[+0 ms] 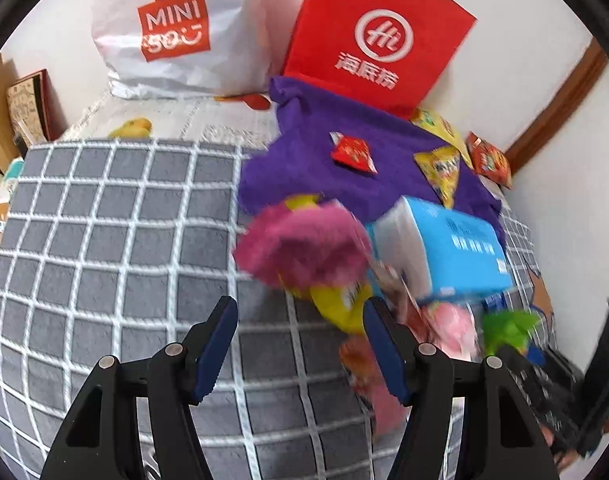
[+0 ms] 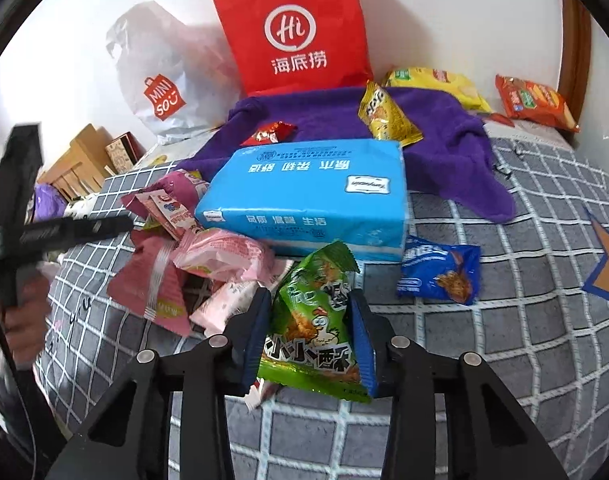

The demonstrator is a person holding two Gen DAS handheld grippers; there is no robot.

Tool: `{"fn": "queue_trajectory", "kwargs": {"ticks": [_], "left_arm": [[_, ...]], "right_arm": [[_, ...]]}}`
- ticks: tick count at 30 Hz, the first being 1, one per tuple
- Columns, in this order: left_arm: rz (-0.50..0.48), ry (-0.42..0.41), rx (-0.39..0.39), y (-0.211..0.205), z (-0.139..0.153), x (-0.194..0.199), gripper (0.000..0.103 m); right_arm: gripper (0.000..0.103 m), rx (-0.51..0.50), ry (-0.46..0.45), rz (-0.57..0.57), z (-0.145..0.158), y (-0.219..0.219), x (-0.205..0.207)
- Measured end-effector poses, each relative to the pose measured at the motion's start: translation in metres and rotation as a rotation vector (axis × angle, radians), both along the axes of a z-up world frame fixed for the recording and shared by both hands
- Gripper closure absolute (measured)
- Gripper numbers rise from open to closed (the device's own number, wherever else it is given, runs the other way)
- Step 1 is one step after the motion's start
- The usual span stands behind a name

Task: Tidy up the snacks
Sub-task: 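Grasp the green snack bag with the right tool, then grasp the pink snack bag with the left tool while the right tool lifts the green bag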

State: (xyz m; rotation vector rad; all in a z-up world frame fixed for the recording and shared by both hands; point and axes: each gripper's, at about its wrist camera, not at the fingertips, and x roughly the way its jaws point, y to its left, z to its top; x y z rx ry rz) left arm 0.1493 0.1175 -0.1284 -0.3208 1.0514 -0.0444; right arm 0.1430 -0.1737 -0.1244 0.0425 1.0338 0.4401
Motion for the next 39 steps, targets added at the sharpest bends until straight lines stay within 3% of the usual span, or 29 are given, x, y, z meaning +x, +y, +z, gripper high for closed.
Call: {"fn": "queue_trajectory", "kwargs": {"ticks": [3,6,8,19,21,26,29,39], "left_arm": [[0.018,-0.019,-0.026,0.008,0.007,0.009,0.04],[0.03,-0.009,-0.003,0.008,0.006,0.023,0.036],[0.03,0.011,0.012,0.005,-0.001,0.035,0.036],[-0.046,0.051,-0.065,-0.015,-0.038,0.06,0.026],[-0.04,0.043,-0.097,-0.013,-0.039,0.06,0.028],[-0.063,0.017,-0.136,-0.01,-0.034,0.054,0.05],[-0.061,-0.006,-0.13,-0.006,-0.027,0.045,0.052],[-0.002,-0.056,-0.126,0.011,0.001,0.013,0.052]], "right_arm": [[0.065,0.004,-0.011,-0.002,0.006,-0.01,-0.006],[0.065,-0.004,-0.022,-0.011,0.009,-0.019,-0.008],[0.065,-0.019,-0.027,-0.014,0.01,-0.023,-0.008],[0.07,-0.05,0.027,-0.014,-0.015,-0.036,-0.003],[0.061,-0.053,0.032,-0.011,-0.017,-0.033,0.0],[0.058,-0.099,0.033,-0.001,-0.028,-0.024,0.002],[0.063,-0.087,0.033,-0.01,-0.027,-0.026,-0.001],[0.064,-0.078,-0.001,-0.04,-0.009,-0.033,-0.015]]}}
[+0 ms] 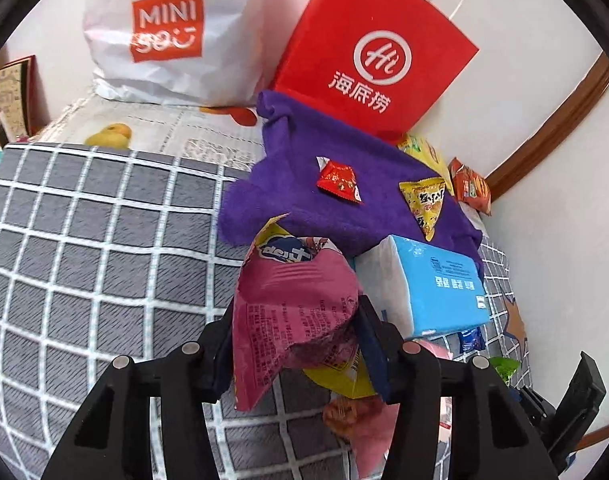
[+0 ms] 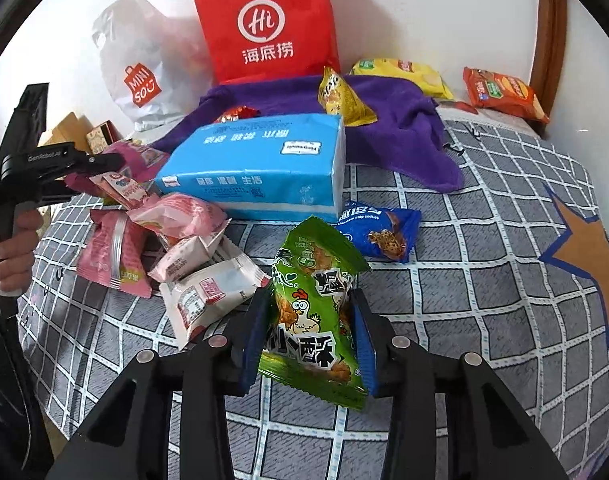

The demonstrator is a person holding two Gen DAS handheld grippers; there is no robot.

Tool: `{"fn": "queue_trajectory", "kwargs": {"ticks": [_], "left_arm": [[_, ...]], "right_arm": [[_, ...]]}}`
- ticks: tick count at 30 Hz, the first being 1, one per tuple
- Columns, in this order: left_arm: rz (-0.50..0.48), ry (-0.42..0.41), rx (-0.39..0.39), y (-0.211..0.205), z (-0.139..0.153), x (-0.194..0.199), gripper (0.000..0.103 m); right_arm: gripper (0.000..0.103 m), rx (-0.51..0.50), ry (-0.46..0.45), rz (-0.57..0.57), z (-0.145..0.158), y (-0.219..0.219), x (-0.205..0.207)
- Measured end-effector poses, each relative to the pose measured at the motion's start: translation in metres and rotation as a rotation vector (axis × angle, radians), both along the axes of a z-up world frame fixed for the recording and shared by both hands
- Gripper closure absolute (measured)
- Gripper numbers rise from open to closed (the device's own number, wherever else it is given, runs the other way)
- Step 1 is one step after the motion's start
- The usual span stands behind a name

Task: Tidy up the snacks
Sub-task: 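Grasp the pink snack bag with the left tool while the right tool lifts the green bag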

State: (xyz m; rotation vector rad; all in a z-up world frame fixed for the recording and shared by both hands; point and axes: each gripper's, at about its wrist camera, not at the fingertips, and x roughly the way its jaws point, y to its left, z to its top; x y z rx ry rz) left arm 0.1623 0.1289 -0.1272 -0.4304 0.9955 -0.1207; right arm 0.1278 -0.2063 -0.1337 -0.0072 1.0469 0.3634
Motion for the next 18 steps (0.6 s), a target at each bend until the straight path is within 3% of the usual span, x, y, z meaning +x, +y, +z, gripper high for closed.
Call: {"fn": "queue_trajectory", "kwargs": {"ticks": [9,18], "left_arm": [[0.014,-0.049,0.002,0.009,0.024,-0.035,0.052],[-0.034,-0.089,0.003,-0.014,0.047,-0.054,0.052]], "right_arm": [[0.064,0.016,-0.037,-0.041,0.023,-0.007,-0.004],[0.064,0.006,-0.062,-0.062,0.044,-0.002,0.001]]}}
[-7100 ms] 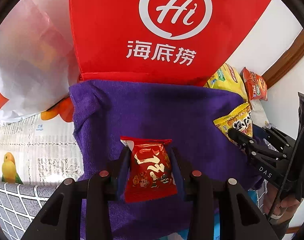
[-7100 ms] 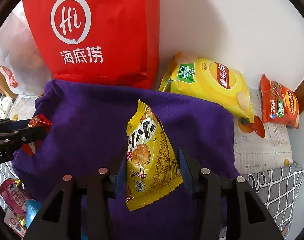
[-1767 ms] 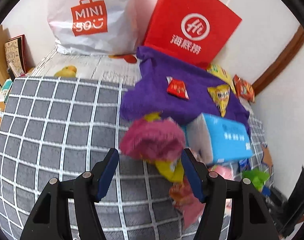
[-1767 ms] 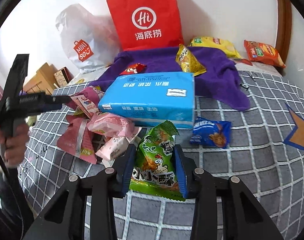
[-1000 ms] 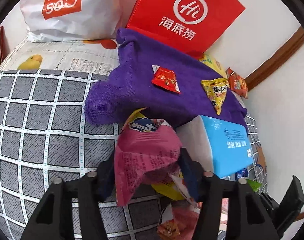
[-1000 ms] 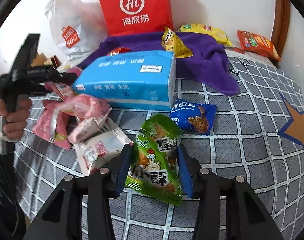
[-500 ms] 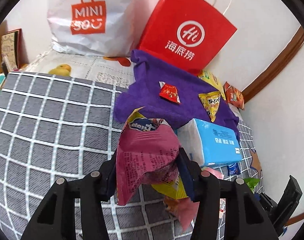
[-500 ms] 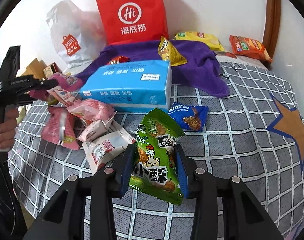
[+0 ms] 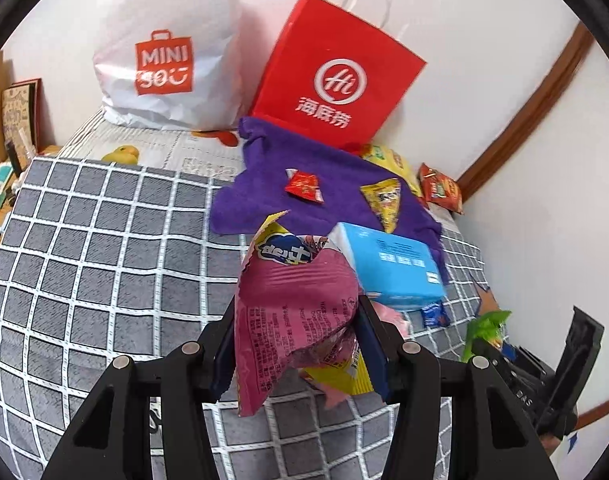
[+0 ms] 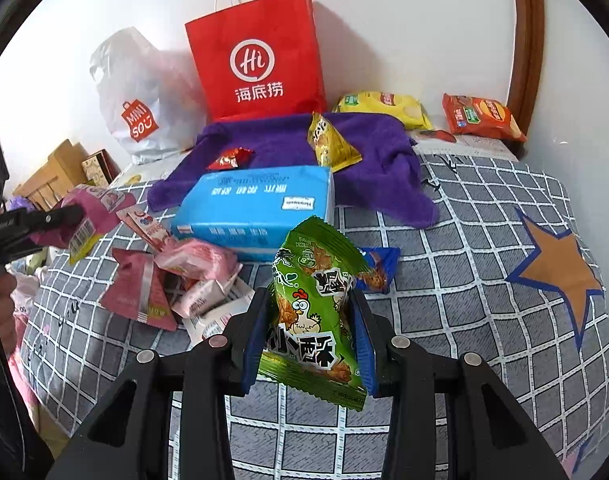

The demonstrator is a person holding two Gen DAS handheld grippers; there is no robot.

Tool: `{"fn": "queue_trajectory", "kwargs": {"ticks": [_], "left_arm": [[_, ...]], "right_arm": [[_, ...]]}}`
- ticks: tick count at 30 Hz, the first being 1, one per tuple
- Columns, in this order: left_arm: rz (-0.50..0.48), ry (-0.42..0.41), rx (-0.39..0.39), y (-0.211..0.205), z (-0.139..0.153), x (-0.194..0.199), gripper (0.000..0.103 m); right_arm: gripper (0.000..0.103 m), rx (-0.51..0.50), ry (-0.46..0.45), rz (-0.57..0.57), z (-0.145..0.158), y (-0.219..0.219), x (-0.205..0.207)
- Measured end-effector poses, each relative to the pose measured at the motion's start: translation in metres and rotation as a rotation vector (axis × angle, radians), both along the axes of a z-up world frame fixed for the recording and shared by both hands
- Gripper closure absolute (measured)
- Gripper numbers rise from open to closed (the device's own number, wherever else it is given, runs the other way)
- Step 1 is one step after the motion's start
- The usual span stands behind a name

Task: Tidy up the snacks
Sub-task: 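Grasp the pink snack bag with the left tool while the right tool lifts the green bag, then carry the green bag in the right tool and pink bag in the left tool over the purple towel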

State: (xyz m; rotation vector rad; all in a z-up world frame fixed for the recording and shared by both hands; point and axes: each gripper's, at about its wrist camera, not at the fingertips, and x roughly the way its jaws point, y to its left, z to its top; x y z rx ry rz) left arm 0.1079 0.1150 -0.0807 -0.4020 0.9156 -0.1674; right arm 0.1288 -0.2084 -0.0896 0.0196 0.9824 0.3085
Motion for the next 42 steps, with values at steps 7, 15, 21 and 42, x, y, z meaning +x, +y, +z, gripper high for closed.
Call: {"fn": "queue_trajectory", "kwargs": {"ticks": [7,15,21,42], "left_arm": [[-0.053,-0.033,-0.01,-0.016,0.023,0.003,0.052],[-0.105,-0.049,-0.016,-0.034,0.04,0.024,0.052],[-0.121,-0.064,0.023,-0.043,0.053,0.048,0.052],[-0.086,-0.033,0.077,-0.038,0.056,0.156,0.052]], "right_arm": [[0.064,-0.011,-0.015,-0.023,0.017,0.004,0.014],[0.064,0.006,-0.055,-0.028,0.039,0.013,0.044],[0.064,-0.012,-0.069,-0.018,0.044,0.021,0.071],[0.064,-0.008,-0.105,0.046,0.056,0.064,0.201]]}}
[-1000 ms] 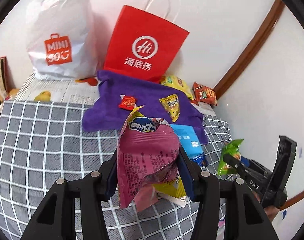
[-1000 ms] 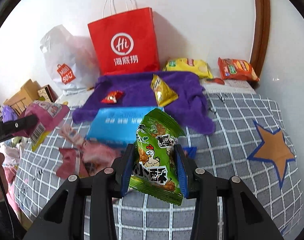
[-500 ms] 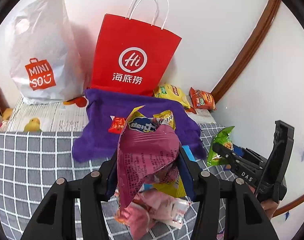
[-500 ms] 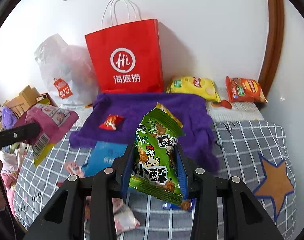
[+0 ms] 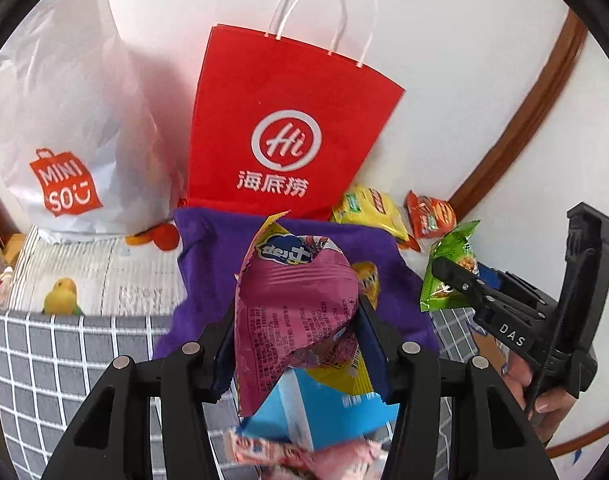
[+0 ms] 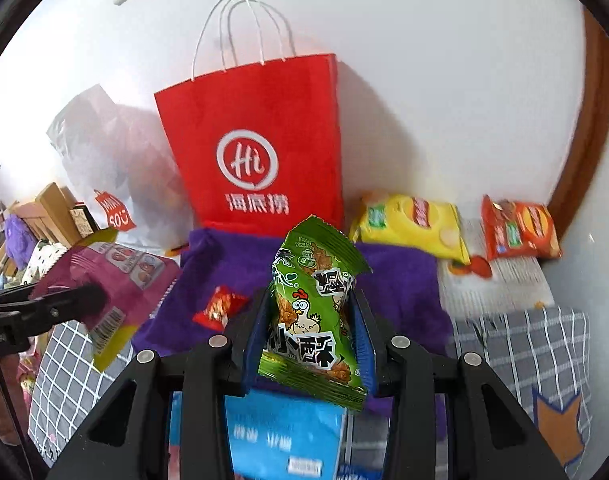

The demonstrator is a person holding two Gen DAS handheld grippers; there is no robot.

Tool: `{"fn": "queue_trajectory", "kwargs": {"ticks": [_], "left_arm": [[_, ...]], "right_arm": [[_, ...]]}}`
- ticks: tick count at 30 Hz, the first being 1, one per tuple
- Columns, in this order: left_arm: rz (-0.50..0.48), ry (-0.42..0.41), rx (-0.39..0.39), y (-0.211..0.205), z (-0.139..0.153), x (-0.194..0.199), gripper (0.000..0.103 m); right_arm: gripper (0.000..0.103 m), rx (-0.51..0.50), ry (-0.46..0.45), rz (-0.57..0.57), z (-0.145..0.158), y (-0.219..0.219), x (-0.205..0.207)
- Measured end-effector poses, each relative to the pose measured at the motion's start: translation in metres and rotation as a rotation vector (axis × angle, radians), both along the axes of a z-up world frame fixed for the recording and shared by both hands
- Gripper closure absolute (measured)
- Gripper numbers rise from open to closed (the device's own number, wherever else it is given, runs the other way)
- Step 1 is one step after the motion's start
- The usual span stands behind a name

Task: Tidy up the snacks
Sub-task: 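Carry the green bag in the right tool and pink bag in the left tool over the purple towel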

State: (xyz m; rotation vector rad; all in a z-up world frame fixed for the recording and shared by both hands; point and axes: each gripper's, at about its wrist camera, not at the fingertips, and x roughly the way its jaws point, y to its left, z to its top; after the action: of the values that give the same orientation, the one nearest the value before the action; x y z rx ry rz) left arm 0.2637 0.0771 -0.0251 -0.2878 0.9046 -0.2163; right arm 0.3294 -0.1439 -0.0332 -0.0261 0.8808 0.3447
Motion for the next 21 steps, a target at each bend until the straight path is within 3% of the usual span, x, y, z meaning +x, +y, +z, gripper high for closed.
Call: {"fn": "queue_trajectory", "kwargs": {"ticks": [6,11,21], "left_arm": [[0.03,0.021,-0.006,0.007,-0.011,0.033,0.052],[0.037,0.047,-0.032,0.014,-0.03,0.052,0.052],[0.059,0.109,-0.048,0.037,-0.062,0.065,0.052]], "right_arm": [[0.064,0.019,0.008,0.018,-0.006,0.008,0.028],[0.064,0.006,0.058,0.016,-0.029,0.005,0.043],[0.064,-0.017,0.098,0.005,-0.048,-0.015,0.059]]}}
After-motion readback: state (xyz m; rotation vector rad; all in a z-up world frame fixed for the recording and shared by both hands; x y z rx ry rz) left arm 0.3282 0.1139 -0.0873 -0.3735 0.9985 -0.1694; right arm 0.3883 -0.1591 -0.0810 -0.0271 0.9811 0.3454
